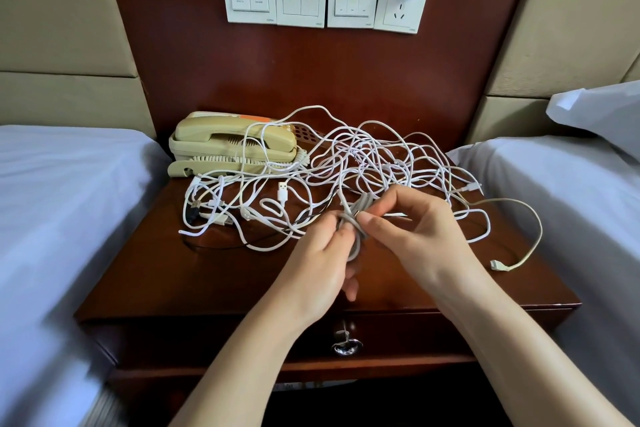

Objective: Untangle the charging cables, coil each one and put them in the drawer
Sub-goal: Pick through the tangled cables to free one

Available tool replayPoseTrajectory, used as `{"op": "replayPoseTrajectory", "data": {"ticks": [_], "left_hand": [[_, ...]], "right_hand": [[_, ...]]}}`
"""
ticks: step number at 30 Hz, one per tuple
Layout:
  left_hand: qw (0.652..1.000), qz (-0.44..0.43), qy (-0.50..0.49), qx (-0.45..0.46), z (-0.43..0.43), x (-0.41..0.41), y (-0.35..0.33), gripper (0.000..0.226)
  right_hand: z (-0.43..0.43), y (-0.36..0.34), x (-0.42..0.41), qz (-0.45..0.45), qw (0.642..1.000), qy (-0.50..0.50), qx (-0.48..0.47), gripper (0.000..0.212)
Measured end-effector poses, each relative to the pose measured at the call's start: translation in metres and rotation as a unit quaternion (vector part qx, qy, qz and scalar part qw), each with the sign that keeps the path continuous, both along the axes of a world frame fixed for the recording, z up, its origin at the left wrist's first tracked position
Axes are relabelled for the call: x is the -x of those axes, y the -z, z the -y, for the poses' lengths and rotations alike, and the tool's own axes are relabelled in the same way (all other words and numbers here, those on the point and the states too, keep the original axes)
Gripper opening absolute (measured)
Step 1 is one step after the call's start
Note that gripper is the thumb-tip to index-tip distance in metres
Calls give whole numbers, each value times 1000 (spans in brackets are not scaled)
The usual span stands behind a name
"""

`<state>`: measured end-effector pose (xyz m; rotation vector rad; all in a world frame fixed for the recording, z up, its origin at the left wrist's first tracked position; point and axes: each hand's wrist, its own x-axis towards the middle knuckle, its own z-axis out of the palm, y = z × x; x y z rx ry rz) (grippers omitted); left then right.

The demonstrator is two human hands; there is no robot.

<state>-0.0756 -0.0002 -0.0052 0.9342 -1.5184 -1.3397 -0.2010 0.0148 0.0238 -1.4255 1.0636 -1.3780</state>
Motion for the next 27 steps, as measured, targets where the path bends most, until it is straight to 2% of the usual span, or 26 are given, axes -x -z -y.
{"op": "replayPoseTrajectory", "data": {"ticks": [3, 5, 8, 13, 18, 21, 25, 27], "left_hand": [[1000, 11, 5, 12, 0, -2, 2, 23], [999, 36, -5, 27, 1, -3, 6, 22], [998, 49, -12, 37, 1, -5, 9, 25], [999, -2, -37, 20, -1, -6, -6, 24], [999, -32, -18, -19, -1, -9, -13, 25], [999, -7, -32, -30, 2, -11, -11, 25], [993, 78, -77, -38, 2, -9, -3, 32], [989, 95, -105, -49, 2, -8, -1, 33]], "right_hand": [[2, 0, 3, -34, 999, 2, 7, 20], [3, 2, 4, -151, 986, 41, 58, 18], [0, 6, 1, -295, 938, 110, 143, 19], [0, 11, -5, -350, 888, 140, 264, 8], [4, 19, -10, -375, 867, 144, 295, 12], [7, 24, -9, -377, 862, 153, 301, 14], [12, 30, -13, -469, 822, 161, 281, 15], [14, 31, -15, -499, 816, 135, 257, 19]]}}
